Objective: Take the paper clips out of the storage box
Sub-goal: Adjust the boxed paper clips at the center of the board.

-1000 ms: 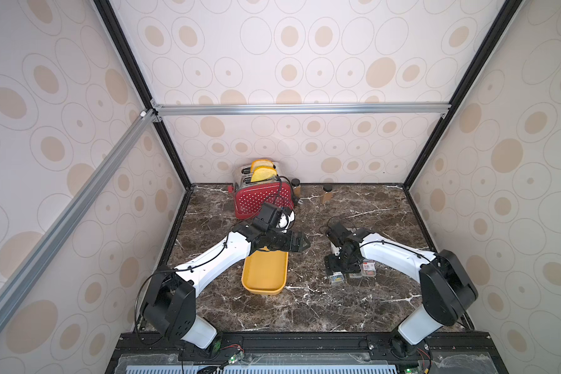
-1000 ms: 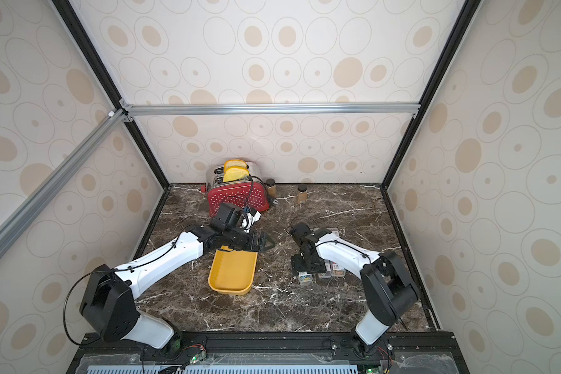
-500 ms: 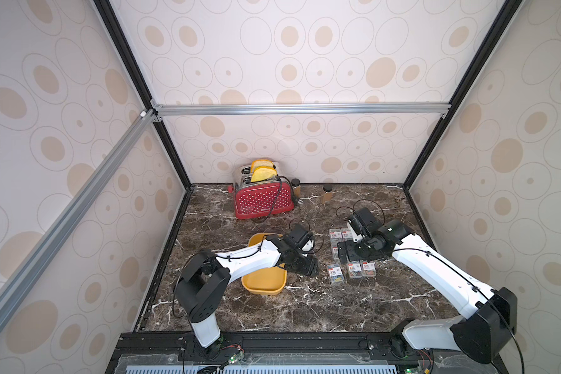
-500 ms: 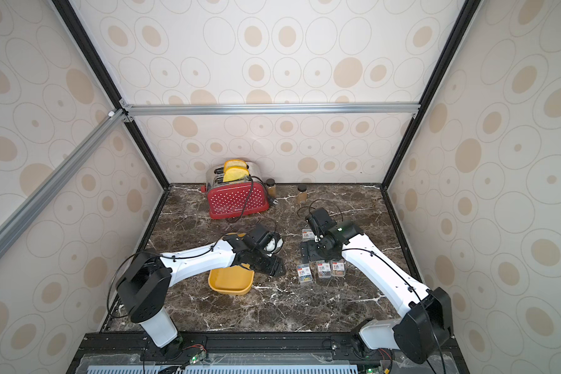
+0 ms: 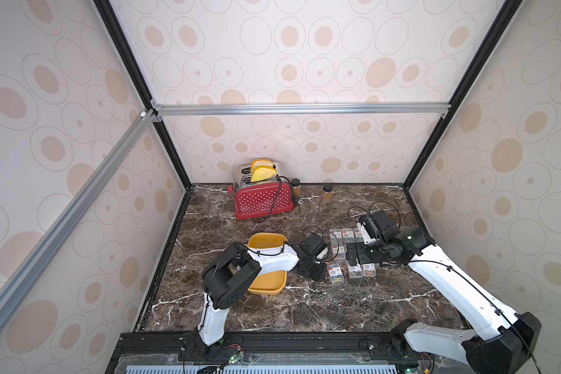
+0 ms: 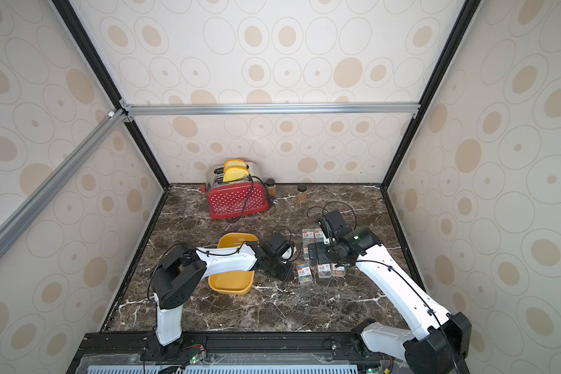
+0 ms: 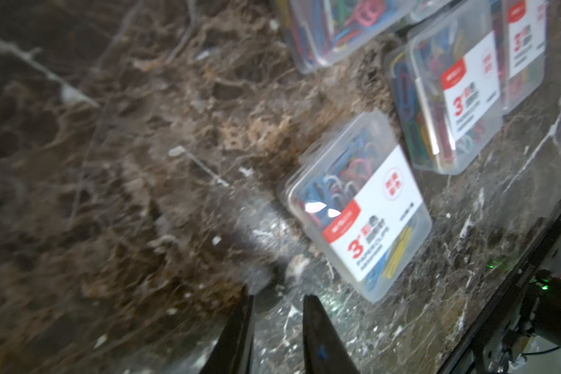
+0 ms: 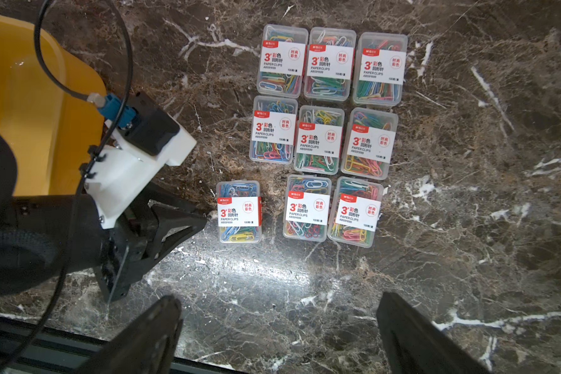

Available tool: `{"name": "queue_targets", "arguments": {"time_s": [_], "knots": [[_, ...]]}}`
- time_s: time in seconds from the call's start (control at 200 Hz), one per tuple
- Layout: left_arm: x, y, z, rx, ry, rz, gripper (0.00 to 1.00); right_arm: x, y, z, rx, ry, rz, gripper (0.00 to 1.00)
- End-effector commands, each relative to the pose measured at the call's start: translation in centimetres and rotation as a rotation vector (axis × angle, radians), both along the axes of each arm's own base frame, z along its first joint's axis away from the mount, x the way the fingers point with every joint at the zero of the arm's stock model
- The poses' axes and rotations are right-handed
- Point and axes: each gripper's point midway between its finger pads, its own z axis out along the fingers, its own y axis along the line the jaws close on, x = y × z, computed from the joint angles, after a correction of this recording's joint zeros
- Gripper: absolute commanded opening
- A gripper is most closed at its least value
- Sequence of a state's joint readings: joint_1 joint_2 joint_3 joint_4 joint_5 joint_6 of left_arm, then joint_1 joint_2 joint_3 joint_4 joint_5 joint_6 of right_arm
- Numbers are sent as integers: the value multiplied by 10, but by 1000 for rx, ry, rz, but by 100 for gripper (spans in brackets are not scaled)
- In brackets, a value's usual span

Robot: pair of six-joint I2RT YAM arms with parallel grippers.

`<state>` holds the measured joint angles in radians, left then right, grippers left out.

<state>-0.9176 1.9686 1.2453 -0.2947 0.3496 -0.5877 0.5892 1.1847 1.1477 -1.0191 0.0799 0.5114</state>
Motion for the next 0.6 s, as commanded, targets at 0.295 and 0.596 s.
{"name": "queue_targets", "arguments": {"time_s": [0.295, 0.596], "knots": [[17, -22, -3, -18, -21, 20, 29, -7, -4, -6, 4, 35, 17, 100], [23, -26, -2, 1, -35, 14, 30, -7, -5, -8, 7, 41, 16, 100]]}}
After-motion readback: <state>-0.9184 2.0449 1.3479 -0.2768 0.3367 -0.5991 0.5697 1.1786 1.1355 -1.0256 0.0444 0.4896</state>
